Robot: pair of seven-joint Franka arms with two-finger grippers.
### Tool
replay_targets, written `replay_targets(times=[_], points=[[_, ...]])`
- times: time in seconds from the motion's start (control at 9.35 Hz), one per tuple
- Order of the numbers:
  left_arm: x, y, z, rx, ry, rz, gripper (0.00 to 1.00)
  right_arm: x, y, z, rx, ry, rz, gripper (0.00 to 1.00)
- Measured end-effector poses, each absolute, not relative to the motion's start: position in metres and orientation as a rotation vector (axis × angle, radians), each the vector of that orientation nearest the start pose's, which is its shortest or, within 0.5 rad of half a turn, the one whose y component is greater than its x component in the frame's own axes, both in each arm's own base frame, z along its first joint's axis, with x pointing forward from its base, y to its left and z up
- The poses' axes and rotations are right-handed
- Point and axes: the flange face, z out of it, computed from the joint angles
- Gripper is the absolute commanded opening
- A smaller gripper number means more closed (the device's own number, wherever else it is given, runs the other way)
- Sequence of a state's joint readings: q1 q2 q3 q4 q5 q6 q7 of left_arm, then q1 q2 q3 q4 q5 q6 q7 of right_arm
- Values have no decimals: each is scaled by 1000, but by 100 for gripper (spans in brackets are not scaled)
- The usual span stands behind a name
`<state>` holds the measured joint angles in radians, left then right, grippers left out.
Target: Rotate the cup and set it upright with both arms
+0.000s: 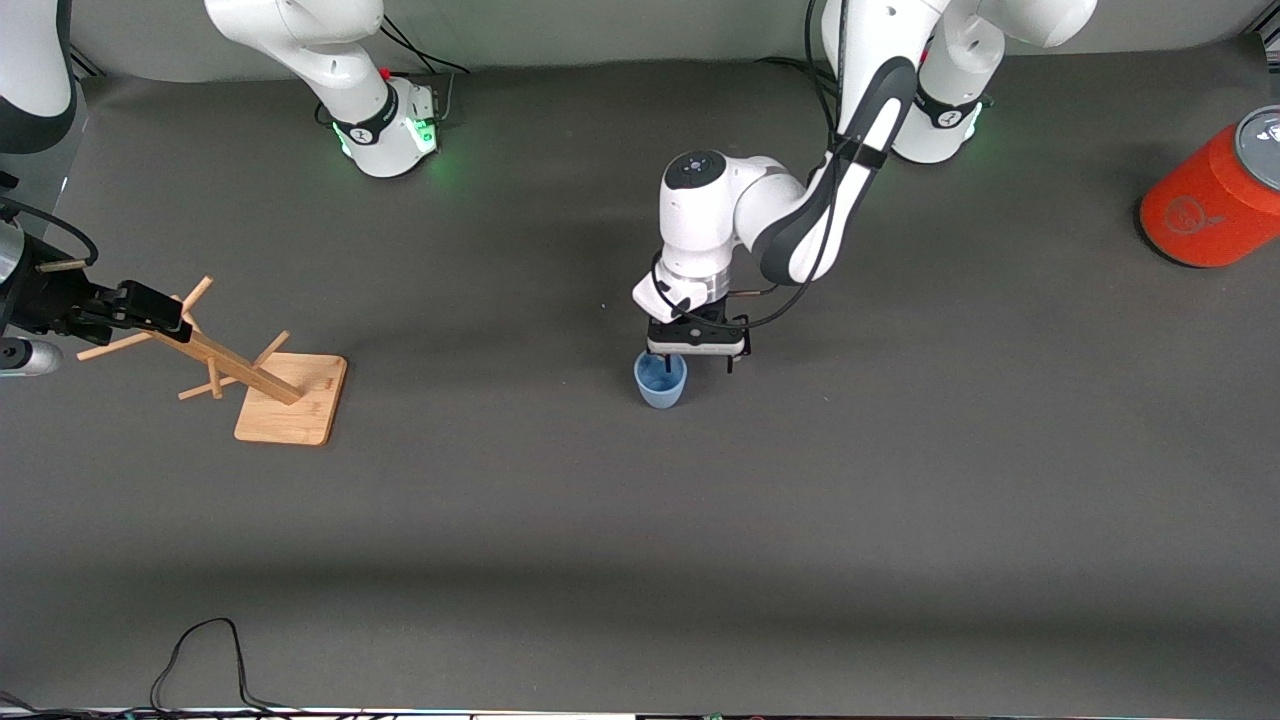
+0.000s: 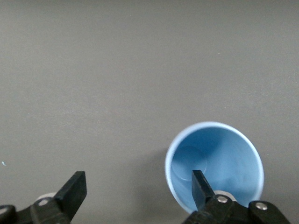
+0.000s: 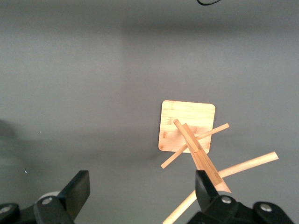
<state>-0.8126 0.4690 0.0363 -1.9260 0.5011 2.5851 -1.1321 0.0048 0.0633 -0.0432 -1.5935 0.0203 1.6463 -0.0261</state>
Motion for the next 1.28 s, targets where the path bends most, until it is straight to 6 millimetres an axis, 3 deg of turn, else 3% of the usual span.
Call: replay_targets(times=[0.21, 0.43, 0.64, 0.75, 1.07, 1.18, 1.28], points=[[462, -452, 267, -3051, 46, -572, 100, 579, -20, 585, -3124, 23, 14, 100], [483, -448, 290, -3025, -21, -505, 100, 579, -20, 584, -3124, 24, 14, 100], [514, -443, 347, -3036, 16, -343, 100, 579, -20, 584, -3124, 25, 15, 100], [539, -424, 381, -3030, 30, -285, 100, 579, -21, 584, -3124, 25, 15, 100], [609, -321, 466, -3047, 58, -148, 100, 579, -21, 584, -3124, 25, 15, 100], [624, -266, 493, -3049, 50, -116, 100, 579, -21, 583, -3124, 26, 15, 100], [629, -224, 512, -3050, 41, -79, 100, 579, -21, 583, -3124, 27, 15, 100]])
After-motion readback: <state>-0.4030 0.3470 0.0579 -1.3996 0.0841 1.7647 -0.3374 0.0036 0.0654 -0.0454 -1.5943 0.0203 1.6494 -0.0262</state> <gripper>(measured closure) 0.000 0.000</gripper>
